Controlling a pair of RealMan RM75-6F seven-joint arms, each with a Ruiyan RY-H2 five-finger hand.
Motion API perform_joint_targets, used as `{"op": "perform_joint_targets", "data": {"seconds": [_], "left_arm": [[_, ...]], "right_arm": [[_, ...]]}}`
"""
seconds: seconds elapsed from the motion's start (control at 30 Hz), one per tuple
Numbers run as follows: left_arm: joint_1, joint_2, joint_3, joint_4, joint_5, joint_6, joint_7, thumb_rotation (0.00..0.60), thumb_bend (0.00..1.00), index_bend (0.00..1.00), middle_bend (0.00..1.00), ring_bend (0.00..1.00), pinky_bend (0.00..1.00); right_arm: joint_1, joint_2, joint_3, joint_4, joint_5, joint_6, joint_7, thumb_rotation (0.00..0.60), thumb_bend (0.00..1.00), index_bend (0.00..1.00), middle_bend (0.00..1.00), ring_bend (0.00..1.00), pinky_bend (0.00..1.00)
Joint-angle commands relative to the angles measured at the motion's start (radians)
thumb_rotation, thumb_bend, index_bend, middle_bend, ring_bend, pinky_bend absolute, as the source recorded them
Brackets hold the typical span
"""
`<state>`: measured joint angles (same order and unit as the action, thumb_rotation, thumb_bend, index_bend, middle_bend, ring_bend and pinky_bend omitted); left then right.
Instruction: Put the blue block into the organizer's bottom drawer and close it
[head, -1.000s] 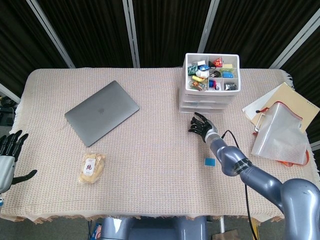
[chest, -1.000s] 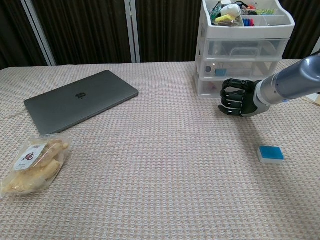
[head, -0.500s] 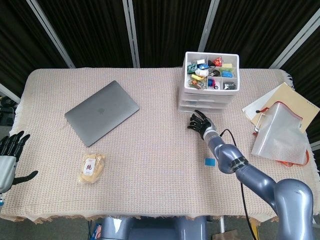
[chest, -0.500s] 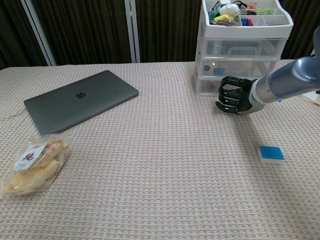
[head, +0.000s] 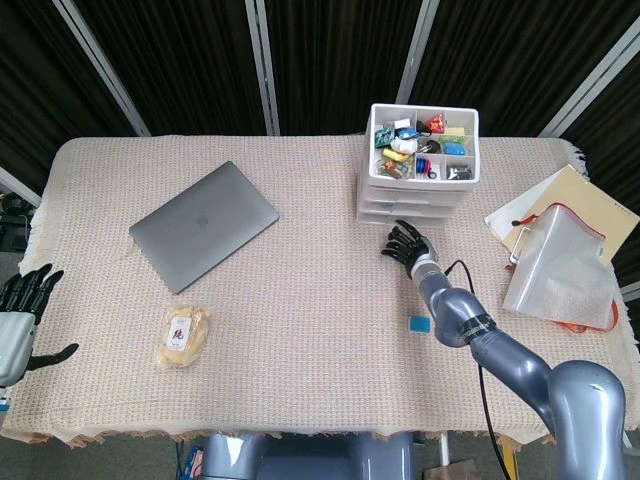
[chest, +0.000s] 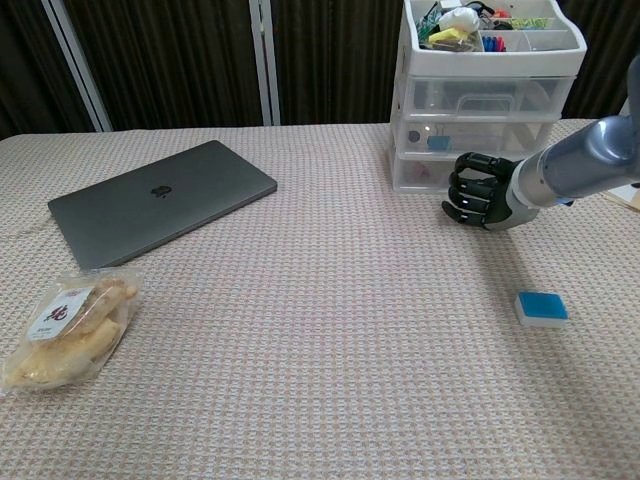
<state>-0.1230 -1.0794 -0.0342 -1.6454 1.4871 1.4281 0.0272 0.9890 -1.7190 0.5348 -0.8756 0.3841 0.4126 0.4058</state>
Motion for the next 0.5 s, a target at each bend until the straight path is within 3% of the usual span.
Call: {"op": "perform_joint_targets", "data": {"seconds": [0.03, 0.5], "left_arm": [[-0.001, 0.000, 0.000, -0.001, 0.000, -0.002, 0.000, 0.600, 0.14, 0.00, 0.00, 0.00, 0.00], [-0.004, 0.007, 0.004, -0.005, 0.000, -0.012, -0.011, 0.600, 0.14, 0.00, 0.00, 0.00, 0.00]], "right_arm": [[-0.002, 0.001, 0.007, -0.003, 0.003, -0.012, -0.007, 0.600, 0.50, 0.17, 0.71, 0.65, 0.60], [0.017, -0.024, 0.013, 0.071, 0.062, -0.059, -0.052, 0.600, 0.50, 0.25, 0.71, 0.65, 0.60]]}}
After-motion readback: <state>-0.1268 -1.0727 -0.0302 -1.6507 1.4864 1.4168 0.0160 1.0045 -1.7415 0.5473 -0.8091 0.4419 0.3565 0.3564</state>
